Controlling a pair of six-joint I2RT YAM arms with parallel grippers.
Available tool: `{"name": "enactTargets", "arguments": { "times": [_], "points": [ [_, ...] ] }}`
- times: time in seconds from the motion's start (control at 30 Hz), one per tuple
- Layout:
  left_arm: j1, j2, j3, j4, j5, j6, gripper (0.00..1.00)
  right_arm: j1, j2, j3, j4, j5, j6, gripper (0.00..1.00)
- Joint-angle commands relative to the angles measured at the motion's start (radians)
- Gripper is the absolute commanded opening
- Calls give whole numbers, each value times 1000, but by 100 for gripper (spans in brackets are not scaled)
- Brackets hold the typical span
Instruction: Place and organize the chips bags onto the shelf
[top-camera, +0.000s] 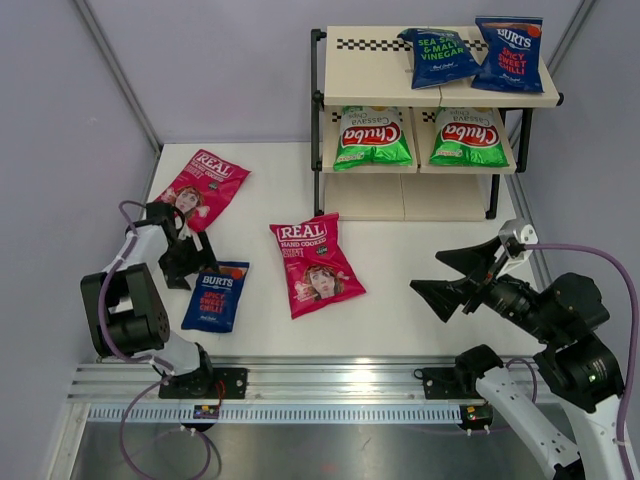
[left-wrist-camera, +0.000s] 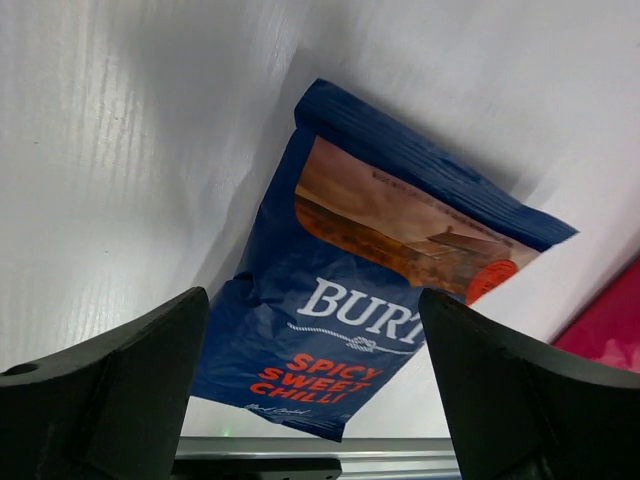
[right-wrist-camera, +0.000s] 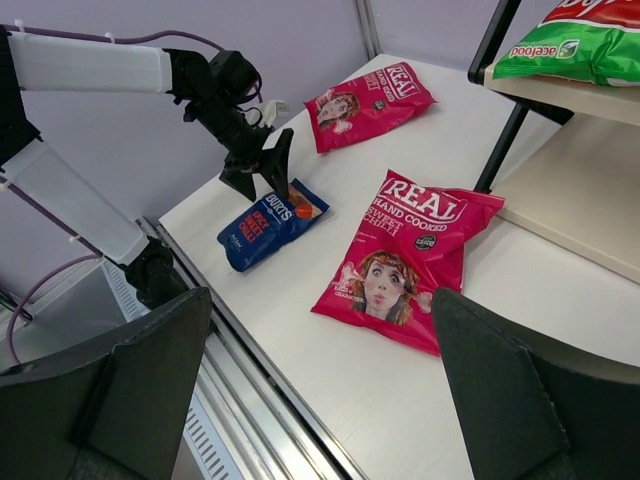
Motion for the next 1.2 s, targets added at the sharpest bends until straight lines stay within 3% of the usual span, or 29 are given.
{"name": "enactTargets", "arguments": {
  "times": [0.0, 0.17, 0.4, 0.63, 0.73, 0.77, 1.1, 1.17],
  "points": [
    [6, 68, 21, -26, 11, 39, 88, 18, -16, 31, -19, 53, -30, 99],
    [6, 110, 1, 7, 121, 42, 76, 17, -7, 2, 24, 21, -9, 100],
    [5, 102, -97, 160, 220, -19, 47, 17, 7, -3, 42, 0, 10, 99],
    [6, 57, -141, 258, 138, -155, 24, 17, 10, -34, 65, -16, 50, 100],
    [6, -37, -176, 329, 115, -269, 11, 18, 31, -86, 105, -23, 123, 100],
    [6, -63, -190, 343, 99, -301, 2, 18, 37, -125, 120, -26, 148, 99],
    [-3, -451, -388, 556, 103, -696, 0, 17, 142, -446, 510, -89, 491, 95],
    [-5, -514, -425, 585, 124, -768, 0, 17, 149, -524, 657, -95, 576, 95]
  ]
}}
